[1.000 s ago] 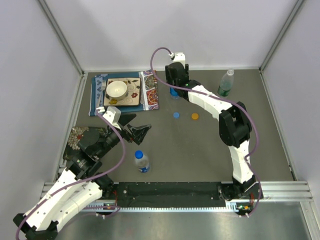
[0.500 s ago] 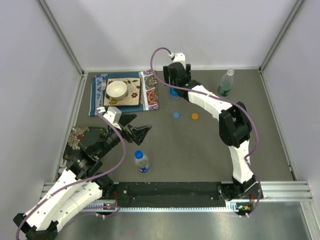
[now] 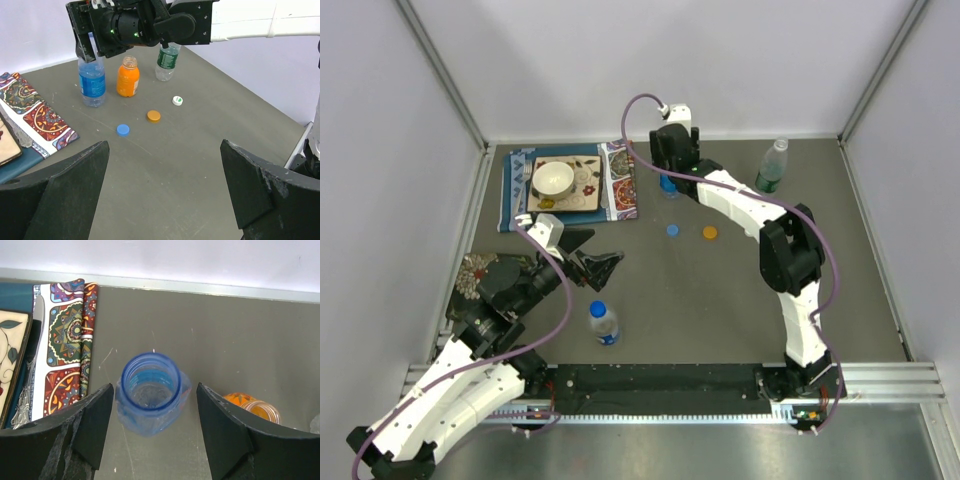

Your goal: Unscrew the bottle caps

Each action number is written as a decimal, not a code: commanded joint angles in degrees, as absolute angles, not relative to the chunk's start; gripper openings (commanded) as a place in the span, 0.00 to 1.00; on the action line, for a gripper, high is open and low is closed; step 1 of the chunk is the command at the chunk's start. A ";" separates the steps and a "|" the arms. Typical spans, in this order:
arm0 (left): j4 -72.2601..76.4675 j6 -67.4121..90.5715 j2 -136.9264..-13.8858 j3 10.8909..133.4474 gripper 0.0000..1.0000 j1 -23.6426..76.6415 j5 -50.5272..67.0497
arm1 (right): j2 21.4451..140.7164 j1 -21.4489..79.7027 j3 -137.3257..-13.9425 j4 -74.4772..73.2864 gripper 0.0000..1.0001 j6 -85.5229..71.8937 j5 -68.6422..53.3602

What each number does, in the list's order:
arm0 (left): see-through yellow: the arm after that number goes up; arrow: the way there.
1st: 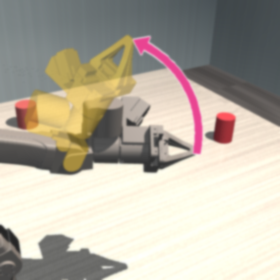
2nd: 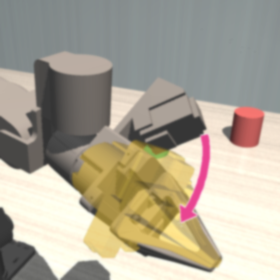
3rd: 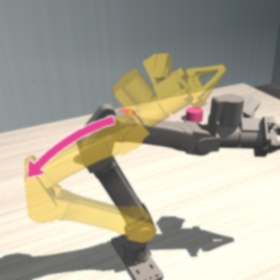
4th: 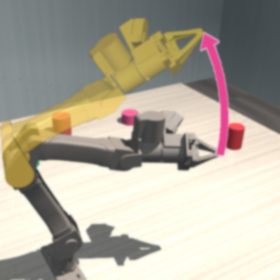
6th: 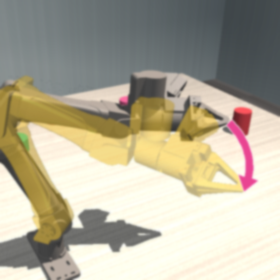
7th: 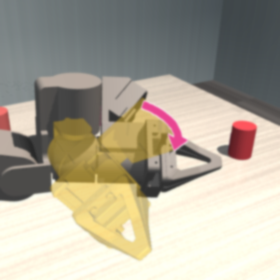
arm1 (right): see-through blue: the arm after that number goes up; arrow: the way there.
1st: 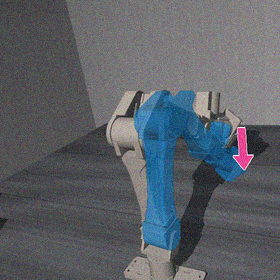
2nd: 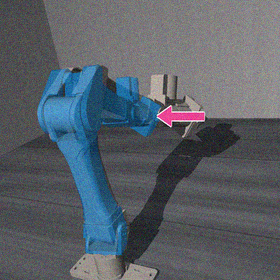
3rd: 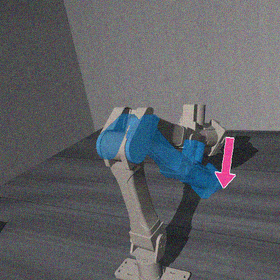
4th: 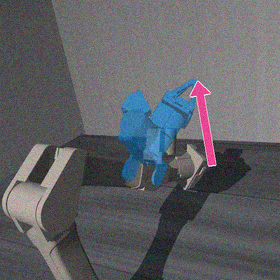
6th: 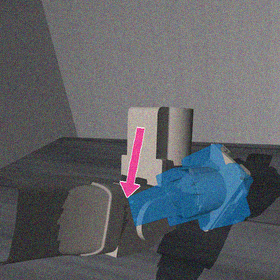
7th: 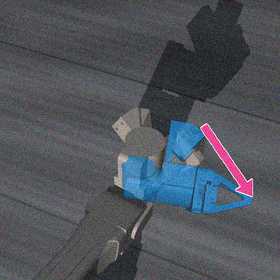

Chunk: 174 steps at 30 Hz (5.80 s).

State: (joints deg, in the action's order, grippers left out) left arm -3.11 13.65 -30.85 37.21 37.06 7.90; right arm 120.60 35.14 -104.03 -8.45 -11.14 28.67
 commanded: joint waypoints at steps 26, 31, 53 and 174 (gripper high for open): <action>-0.62 14.50 -30.06 37.44 0.98 37.00 8.53 | 111.10 36.56 -109.06 -10.01 0.91 -10.99 26.99; -0.79 14.59 -30.23 37.88 0.98 37.00 8.70 | 107.85 37.53 -113.20 -12.04 0.94 -9.59 26.45; -24.69 21.16 -42.53 55.19 0.99 28.58 -29.19 | 63.54 66.08 -65.83 -13.45 0.91 -13.54 6.15; 18.98 29.62 -57.21 49.13 0.80 30.59 49.13 | 67.59 38.93 -86.40 -21.27 0.00 -39.46 -25.31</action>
State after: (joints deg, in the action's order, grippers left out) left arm 16.29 30.74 -56.18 45.93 30.15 48.45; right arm 67.20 37.74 -83.81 -23.59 -40.07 -24.45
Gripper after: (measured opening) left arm 0.840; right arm 0.358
